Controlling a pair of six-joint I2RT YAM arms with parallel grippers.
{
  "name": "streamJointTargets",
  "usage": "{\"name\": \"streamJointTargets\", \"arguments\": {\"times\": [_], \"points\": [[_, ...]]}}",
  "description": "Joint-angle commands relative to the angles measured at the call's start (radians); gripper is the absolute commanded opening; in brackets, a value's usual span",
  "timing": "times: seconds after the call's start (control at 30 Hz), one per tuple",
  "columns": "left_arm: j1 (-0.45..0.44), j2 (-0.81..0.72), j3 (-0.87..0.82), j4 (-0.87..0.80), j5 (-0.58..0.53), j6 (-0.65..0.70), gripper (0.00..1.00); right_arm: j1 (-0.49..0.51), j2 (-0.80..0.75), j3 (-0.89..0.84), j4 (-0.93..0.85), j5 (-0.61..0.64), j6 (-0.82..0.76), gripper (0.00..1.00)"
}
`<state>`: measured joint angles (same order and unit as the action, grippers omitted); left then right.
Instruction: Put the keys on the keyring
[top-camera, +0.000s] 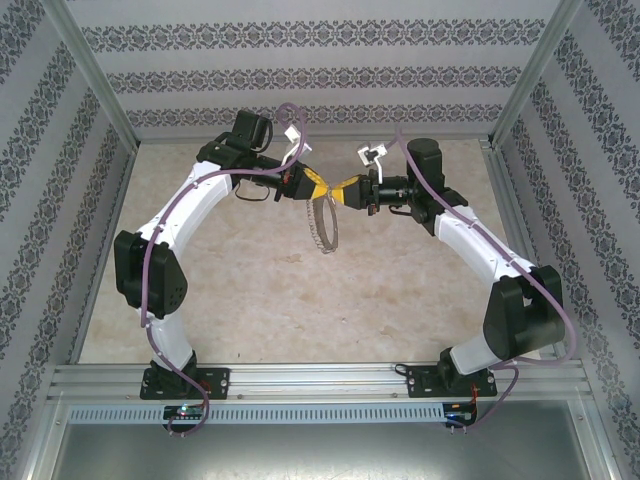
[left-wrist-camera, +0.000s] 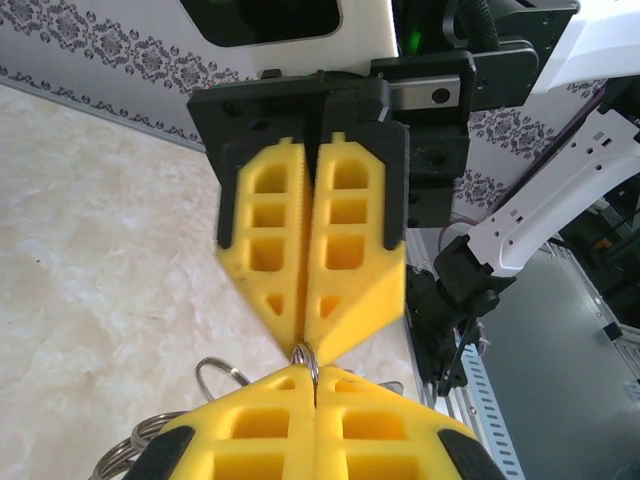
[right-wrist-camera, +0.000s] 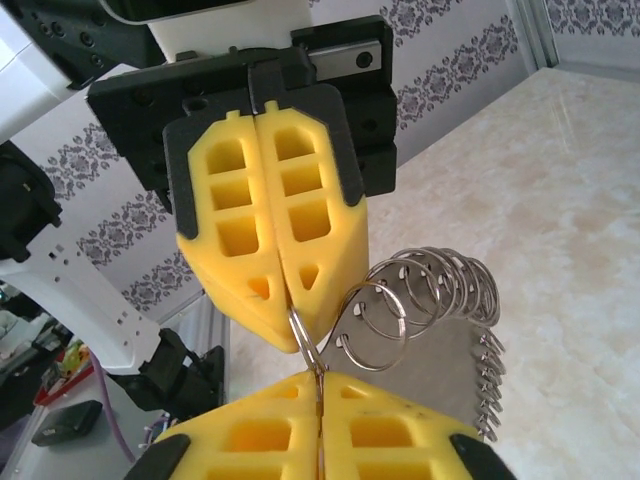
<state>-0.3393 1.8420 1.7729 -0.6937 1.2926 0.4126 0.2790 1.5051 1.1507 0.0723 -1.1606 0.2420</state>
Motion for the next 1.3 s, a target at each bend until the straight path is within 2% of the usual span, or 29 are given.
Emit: {"name": "streamJointTargets", "arguments": {"times": [0.0, 0.2, 0.4, 0.63, 0.87, 1.13, 1.17, 1.27], "points": [[-0.01, -0.032, 0.015, 0.039, 0.043, -0.009, 0.0, 0.003, 0.003, 0.01, 0.013, -0.01, -0.013, 0.0], [-0.01, -0.091, -0.085, 0.256, -0.023, -0.136, 0.0, 0.015, -0.02, -0.025, -0.016, 0.001, -0.033, 0.0], [-0.011, -0.121, -0.126, 0.35, -0.054, -0.197, 0.0, 0.056, -0.03, -0.07, -0.041, 0.039, -0.067, 0.0], [-0.011, -0.157, -0.183, 0.46, -0.084, -0.264, 0.0, 0.141, -0.087, -0.069, -0.21, 0.269, -0.223, 0.0], [-0.012, -0.174, -0.22, 0.495, -0.091, -0.287, 0.0, 0.148, -0.089, -0.084, -0.141, 0.3, -0.179, 0.0], [-0.008, -0.235, -0.332, 0.602, -0.174, -0.339, 0.0, 0.124, -0.065, -0.051, -0.154, 0.282, -0.172, 0.0], [-0.005, -0.245, -0.353, 0.618, -0.185, -0.346, 0.01, 0.12, -0.067, -0.048, -0.155, 0.282, -0.173, 0.0], [0.007, -0.269, -0.414, 0.652, -0.202, -0.365, 0.17, 0.109, -0.066, -0.037, -0.158, 0.284, -0.174, 0.0]]}}
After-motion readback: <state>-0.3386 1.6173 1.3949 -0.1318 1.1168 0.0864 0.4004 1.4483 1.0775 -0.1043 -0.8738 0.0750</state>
